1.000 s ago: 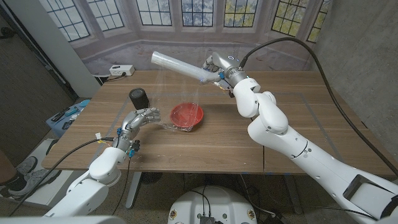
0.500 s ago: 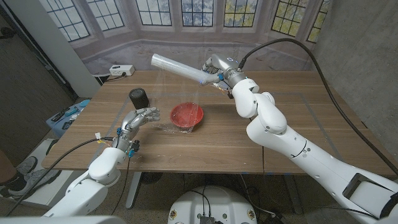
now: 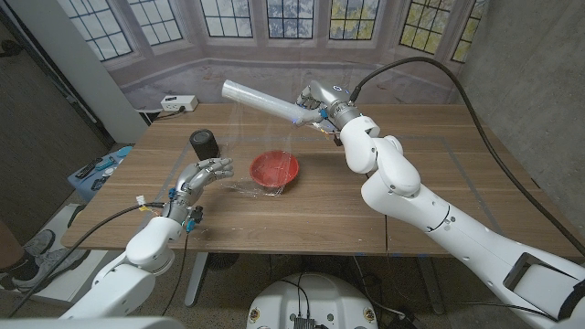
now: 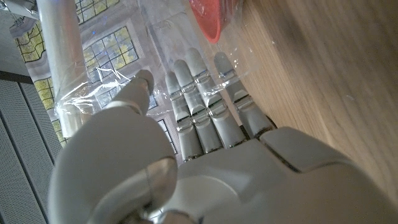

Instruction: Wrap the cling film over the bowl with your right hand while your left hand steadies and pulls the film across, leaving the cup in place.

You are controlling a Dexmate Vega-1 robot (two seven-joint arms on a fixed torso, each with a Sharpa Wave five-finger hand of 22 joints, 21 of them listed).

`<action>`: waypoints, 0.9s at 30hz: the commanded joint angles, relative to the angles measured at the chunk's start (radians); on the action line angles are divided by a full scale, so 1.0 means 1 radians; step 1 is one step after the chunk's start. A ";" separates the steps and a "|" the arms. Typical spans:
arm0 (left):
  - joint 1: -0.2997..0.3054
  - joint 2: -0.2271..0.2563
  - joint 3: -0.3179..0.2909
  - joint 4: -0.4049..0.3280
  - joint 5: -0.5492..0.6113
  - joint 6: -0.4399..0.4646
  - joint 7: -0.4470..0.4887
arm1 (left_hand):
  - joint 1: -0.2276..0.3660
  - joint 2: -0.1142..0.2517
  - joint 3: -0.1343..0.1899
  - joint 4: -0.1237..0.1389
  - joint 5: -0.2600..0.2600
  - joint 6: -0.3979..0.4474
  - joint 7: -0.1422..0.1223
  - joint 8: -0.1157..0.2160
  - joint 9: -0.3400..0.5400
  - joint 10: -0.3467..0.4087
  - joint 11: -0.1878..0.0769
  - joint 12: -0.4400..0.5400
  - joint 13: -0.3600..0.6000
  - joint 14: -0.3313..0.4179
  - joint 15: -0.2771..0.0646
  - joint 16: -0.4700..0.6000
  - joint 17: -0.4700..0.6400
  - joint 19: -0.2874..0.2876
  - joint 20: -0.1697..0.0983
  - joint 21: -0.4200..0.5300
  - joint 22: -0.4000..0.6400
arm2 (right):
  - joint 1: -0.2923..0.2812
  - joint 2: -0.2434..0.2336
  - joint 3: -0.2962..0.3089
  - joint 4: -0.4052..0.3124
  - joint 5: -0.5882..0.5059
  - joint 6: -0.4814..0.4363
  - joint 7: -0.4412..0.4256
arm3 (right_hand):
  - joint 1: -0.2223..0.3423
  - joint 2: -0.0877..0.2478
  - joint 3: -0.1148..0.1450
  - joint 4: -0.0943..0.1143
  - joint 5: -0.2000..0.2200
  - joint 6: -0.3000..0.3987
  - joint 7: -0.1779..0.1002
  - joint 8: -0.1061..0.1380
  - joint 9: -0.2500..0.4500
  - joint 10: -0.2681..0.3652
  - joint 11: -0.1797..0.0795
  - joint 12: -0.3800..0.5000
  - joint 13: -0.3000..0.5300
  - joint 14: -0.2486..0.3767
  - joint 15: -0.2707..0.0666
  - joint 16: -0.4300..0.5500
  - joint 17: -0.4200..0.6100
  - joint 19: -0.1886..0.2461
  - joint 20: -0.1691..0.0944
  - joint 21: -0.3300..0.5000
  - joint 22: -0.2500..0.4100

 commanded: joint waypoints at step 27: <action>0.042 -0.059 -0.027 -0.022 0.099 -0.030 0.107 | 0.380 0.236 -0.098 0.045 -0.031 0.151 -0.047 0.006 -0.027 0.014 -0.007 -0.084 -0.074 0.003 -0.014 -0.024 -0.018 -0.076 -0.001 0.108 0.025 | 0.004 -0.005 -0.008 0.011 0.090 0.004 -0.058 | 0.215 0.222 -0.012 0.003 0.004 0.041 -0.013 0.005 0.002 0.019 0.007 -0.004 0.003 0.006 -0.076 0.009 0.008 0.021 -0.057 0.018 -0.003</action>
